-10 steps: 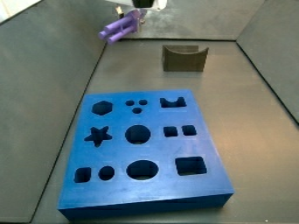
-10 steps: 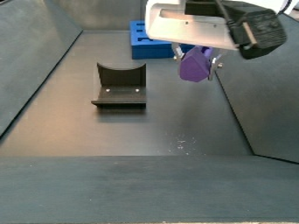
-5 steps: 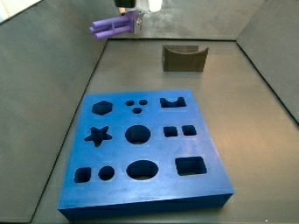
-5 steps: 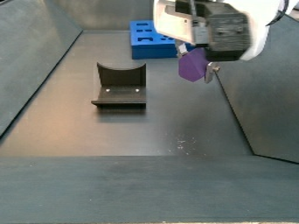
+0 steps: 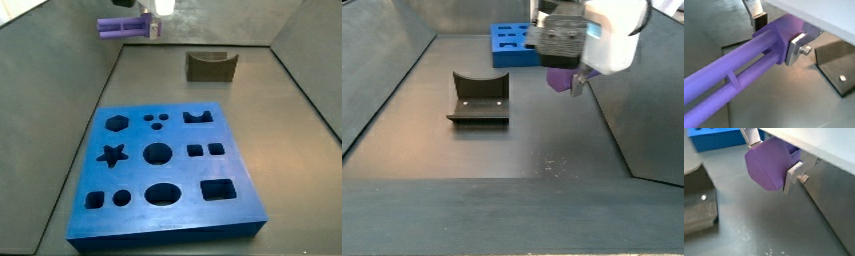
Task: Pick up the 3 prong object. Move up. Rotate the 3 prong object. Place the 3 prong object on the fixture. Regrasp the 3 prong object. Move to above the board. Insert the 3 prong object.
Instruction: Rotate the 3 prong object.
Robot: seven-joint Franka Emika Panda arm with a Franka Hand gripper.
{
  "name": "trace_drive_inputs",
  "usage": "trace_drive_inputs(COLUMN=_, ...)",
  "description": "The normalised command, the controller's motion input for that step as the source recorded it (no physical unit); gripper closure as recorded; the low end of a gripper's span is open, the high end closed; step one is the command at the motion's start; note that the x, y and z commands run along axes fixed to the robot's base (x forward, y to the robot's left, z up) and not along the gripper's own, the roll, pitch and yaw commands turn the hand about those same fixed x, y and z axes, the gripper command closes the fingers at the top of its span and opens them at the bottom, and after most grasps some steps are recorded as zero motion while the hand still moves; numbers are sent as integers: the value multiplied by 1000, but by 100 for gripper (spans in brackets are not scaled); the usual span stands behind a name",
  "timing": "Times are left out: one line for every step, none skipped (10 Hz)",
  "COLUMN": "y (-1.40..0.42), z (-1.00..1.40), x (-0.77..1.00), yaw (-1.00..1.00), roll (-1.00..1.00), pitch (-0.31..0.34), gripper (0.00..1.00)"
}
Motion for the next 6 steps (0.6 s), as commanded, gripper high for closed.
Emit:
trace_drive_inputs(y=8, z=-18, x=1, yaw=-1000, roll=2, pitch=-12, gripper=100)
trace_drive_inputs(y=8, z=-18, x=1, yaw=-1000, roll=2, pitch=-12, gripper=100)
trace_drive_inputs(y=8, z=-19, x=1, yaw=-1000, roll=2, pitch=-13, gripper=100)
trace_drive_inputs(y=8, z=-19, x=0, yaw=-1000, roll=2, pitch=-13, gripper=100)
trace_drive_inputs(y=8, z=-19, x=0, yaw=-1000, roll=2, pitch=-14, gripper=100)
trace_drive_inputs(y=8, z=-19, x=0, yaw=-1000, roll=2, pitch=-14, gripper=100)
